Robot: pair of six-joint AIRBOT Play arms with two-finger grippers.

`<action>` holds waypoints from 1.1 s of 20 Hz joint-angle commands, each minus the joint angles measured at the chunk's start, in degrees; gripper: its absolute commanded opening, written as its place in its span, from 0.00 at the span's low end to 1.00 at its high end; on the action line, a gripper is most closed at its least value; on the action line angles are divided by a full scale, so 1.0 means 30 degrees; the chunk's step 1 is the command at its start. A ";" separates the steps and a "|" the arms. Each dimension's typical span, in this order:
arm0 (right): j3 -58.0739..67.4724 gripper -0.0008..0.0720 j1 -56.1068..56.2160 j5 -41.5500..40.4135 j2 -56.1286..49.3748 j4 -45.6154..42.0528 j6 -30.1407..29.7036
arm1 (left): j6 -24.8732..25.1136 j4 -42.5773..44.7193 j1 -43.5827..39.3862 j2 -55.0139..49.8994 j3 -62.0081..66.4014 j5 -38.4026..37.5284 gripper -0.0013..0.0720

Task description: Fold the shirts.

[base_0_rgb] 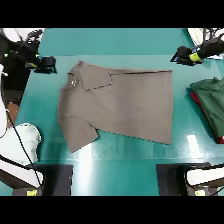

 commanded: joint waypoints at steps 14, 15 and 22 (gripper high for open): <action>0.0656 0.57 0.0197 0.3038 0.3147 0.0036 -0.1115 | 0.1596 -0.2382 0.2769 0.8881 -1.6087 0.4903 0.52; 0.0656 0.57 0.0197 0.3242 0.3147 0.0036 -0.1115 | 0.1596 -0.2375 0.2769 0.9369 -1.7369 0.5355 0.52; 0.0656 0.57 0.0197 0.4648 0.3147 0.0036 -0.1115 | 0.1472 -0.4007 0.2761 0.9624 -2.1536 0.9129 0.52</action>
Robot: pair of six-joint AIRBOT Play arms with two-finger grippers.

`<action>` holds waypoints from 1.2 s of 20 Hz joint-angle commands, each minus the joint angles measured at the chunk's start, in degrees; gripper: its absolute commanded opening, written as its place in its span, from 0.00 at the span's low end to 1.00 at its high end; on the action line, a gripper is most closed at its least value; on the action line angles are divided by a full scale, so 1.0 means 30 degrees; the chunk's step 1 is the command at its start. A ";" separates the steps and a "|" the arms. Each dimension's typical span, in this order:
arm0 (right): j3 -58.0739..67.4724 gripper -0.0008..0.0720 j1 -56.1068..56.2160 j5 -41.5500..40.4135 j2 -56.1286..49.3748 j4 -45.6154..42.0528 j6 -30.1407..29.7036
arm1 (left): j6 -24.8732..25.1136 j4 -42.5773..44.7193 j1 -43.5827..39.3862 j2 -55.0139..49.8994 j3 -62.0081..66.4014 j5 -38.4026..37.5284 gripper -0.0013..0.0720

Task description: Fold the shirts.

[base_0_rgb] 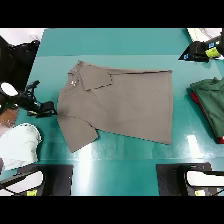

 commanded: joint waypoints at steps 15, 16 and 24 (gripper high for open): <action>-0.0350 0.57 -0.0058 0.2871 0.0197 -0.0087 0.0007 | 0.0270 -0.2368 -0.0758 -0.0641 -0.1122 0.1960 0.05; -0.1421 0.57 -0.0240 0.2776 0.0707 -0.0087 0.0000 | 0.0772 -0.2368 -0.0758 -0.0299 -0.0816 0.1421 0.05; -1.8564 0.57 -0.3774 -0.1049 0.7111 -0.0153 -0.0007 | 0.2135 -0.2251 -0.0758 0.4124 -0.0539 -0.0758 0.05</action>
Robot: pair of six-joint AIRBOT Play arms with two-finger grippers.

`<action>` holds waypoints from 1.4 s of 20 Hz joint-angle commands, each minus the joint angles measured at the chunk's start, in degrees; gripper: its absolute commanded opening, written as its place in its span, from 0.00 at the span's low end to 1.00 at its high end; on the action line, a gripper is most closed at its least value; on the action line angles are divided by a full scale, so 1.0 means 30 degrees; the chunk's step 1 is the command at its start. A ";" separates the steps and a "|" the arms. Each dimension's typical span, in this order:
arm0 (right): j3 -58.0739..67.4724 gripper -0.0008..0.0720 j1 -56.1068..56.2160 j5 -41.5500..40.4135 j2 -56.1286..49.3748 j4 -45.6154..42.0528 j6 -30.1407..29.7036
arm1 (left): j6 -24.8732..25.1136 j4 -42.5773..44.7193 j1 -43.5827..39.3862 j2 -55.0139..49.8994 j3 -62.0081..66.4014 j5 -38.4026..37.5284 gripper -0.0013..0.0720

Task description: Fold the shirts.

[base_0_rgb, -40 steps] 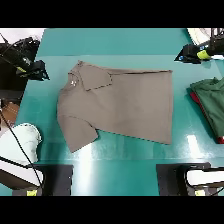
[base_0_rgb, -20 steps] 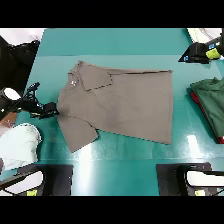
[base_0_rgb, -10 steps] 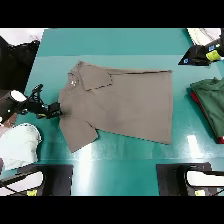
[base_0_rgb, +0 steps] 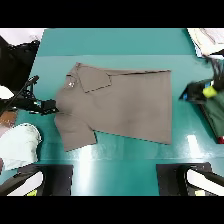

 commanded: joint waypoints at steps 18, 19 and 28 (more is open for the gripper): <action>-1.2670 0.34 0.2397 -0.4925 0.2382 0.0612 -0.0838 | 0.0372 -0.0073 0.0007 0.1049 0.0058 -0.1792 0.05; -1.2313 0.19 0.2608 -0.4772 0.2200 0.0605 -0.0838 | 0.0372 -0.0073 0.0007 0.1056 0.0058 -0.1814 0.05; -0.1370 0.03 0.1494 -0.6674 0.6244 0.0692 -0.0801 | 0.0277 -0.1566 0.0007 0.1078 1.1366 -0.4073 0.05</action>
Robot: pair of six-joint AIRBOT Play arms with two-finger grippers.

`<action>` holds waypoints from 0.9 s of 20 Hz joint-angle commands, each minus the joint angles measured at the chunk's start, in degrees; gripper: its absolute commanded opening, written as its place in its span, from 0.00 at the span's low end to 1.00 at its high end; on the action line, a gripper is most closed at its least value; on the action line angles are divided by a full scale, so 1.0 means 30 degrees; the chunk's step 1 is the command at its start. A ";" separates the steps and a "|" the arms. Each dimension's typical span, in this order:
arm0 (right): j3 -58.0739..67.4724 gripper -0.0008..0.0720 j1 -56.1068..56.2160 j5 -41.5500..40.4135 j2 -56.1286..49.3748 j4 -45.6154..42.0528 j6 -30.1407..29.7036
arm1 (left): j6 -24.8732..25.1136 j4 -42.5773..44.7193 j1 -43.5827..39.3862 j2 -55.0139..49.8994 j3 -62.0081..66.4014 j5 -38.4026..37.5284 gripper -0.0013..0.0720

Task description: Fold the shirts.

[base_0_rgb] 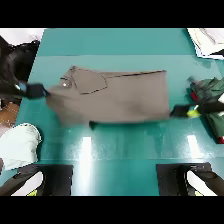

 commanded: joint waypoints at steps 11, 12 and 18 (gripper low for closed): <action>2.1165 0.03 -0.5821 -0.2426 0.3869 0.0066 0.0168 | -0.1632 -0.3381 0.0007 0.2892 2.1340 0.2339 0.05; 2.1944 0.03 -0.6069 -0.1872 0.3745 0.0058 0.0226 | -0.1632 -0.3373 0.0015 0.3526 2.1340 0.2951 0.05; 2.4640 0.03 -0.5559 0.3621 0.0882 0.0051 0.1800 | -0.1654 -0.2630 0.0015 0.4444 2.0356 0.2113 0.05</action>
